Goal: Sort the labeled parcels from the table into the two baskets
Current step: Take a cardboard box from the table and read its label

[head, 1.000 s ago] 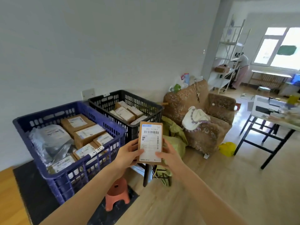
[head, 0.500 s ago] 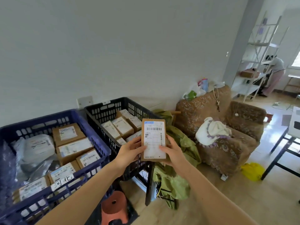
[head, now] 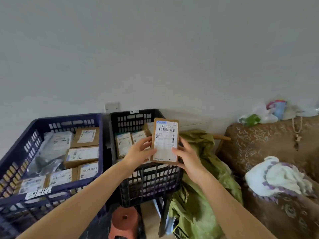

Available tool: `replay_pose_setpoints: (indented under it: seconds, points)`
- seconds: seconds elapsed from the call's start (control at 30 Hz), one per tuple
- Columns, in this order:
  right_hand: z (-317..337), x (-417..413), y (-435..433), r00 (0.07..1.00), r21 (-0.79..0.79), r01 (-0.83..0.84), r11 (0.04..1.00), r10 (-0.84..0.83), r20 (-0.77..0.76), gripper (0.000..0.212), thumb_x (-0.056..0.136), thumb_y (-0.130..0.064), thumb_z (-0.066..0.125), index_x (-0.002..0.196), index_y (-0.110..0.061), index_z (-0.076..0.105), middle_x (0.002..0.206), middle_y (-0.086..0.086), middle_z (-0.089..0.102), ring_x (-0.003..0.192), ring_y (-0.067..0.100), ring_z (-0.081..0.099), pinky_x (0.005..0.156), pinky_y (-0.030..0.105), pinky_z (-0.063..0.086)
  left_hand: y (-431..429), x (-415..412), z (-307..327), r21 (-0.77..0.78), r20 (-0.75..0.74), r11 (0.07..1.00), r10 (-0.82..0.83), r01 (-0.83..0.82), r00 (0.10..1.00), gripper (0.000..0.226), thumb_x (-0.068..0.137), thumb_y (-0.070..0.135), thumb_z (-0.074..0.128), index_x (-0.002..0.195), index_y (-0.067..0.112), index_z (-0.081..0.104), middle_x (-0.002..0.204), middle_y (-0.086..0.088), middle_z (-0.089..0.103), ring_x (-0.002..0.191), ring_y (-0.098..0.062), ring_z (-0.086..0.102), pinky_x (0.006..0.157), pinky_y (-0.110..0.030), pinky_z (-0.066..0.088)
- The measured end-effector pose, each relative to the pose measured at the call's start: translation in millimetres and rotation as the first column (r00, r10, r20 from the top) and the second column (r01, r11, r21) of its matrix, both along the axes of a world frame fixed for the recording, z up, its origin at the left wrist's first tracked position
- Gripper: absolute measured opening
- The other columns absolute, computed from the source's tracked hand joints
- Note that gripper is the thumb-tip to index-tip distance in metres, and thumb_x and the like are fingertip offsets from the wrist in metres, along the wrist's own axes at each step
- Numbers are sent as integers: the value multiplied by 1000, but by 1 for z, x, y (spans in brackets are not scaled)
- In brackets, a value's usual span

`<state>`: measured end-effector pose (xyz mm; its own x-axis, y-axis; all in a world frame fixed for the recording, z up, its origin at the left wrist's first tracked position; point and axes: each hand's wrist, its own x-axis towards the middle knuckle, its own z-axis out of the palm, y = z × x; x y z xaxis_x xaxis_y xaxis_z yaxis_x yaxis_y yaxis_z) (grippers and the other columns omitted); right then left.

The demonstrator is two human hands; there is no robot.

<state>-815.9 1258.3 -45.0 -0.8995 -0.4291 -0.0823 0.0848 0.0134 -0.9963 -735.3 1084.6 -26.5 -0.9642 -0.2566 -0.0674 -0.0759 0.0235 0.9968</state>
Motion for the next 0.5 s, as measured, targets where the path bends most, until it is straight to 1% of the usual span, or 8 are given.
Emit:
replay_pose_setpoints:
  seconds: [0.07, 0.1, 0.17, 0.27, 0.33, 0.4, 0.5]
  points:
    - [-2, -17, -6, 999, -12, -41, 999, 41, 10, 53, 93, -20, 59, 135, -45, 41, 121, -11, 63, 112, 16, 59, 92, 46, 51, -3, -11, 2, -23, 12, 999, 45, -45, 999, 56, 90, 10, 64, 139, 27, 44, 132, 4, 58, 111, -18, 62, 96, -45, 51]
    - [-3, -25, -11, 998, -13, -62, 998, 62, 14, 54, 93, -21, 59, 137, -44, 40, 124, -10, 62, 115, 17, 57, 96, 52, 47, -6, -18, 3, -30, 11, 997, 64, -64, 998, 56, 90, 9, 63, 139, 27, 45, 132, 3, 58, 109, -18, 63, 93, -42, 53]
    - [-3, -41, -21, 993, -16, -112, 994, 112, 23, 57, 92, -20, 60, 140, -43, 38, 128, -8, 60, 117, 19, 55, 98, 57, 45, -15, -30, 4, -33, 15, 994, 102, -101, 995, 57, 89, 8, 63, 140, 25, 44, 133, 3, 57, 109, -17, 63, 89, -39, 56]
    - [-2, -65, -41, 985, -33, -168, 985, 169, 26, 63, 91, -15, 62, 142, -42, 36, 131, -7, 58, 118, 19, 56, 98, 56, 46, -32, -49, 7, -12, 33, 991, 133, -133, 991, 57, 90, 7, 63, 141, 23, 44, 133, 0, 57, 110, -18, 63, 89, -41, 56]
    - [0, -81, -56, 981, -31, -195, 980, 196, 6, 65, 90, -15, 63, 143, -41, 34, 131, -7, 58, 117, 18, 57, 98, 54, 46, -45, -62, 7, -20, 33, 988, 151, -150, 988, 54, 91, 9, 62, 141, 23, 44, 132, -1, 58, 111, -19, 62, 91, -42, 54]
    - [0, -96, -71, 977, -9, -211, 977, 211, -9, 67, 90, -16, 63, 144, -40, 32, 131, -6, 58, 117, 19, 57, 100, 55, 45, -60, -74, 8, -19, 35, 985, 173, -173, 984, 50, 93, 12, 60, 139, 23, 46, 127, -1, 61, 111, -20, 61, 94, -44, 52]
    - [0, -121, -93, 971, 1, -237, 972, 237, -16, 67, 90, -18, 63, 145, -39, 31, 134, -5, 56, 119, 21, 56, 102, 57, 43, -81, -96, 6, 0, 25, 983, 182, -182, 983, 47, 93, 12, 59, 137, 22, 47, 120, -1, 65, 108, -20, 64, 93, -44, 53]
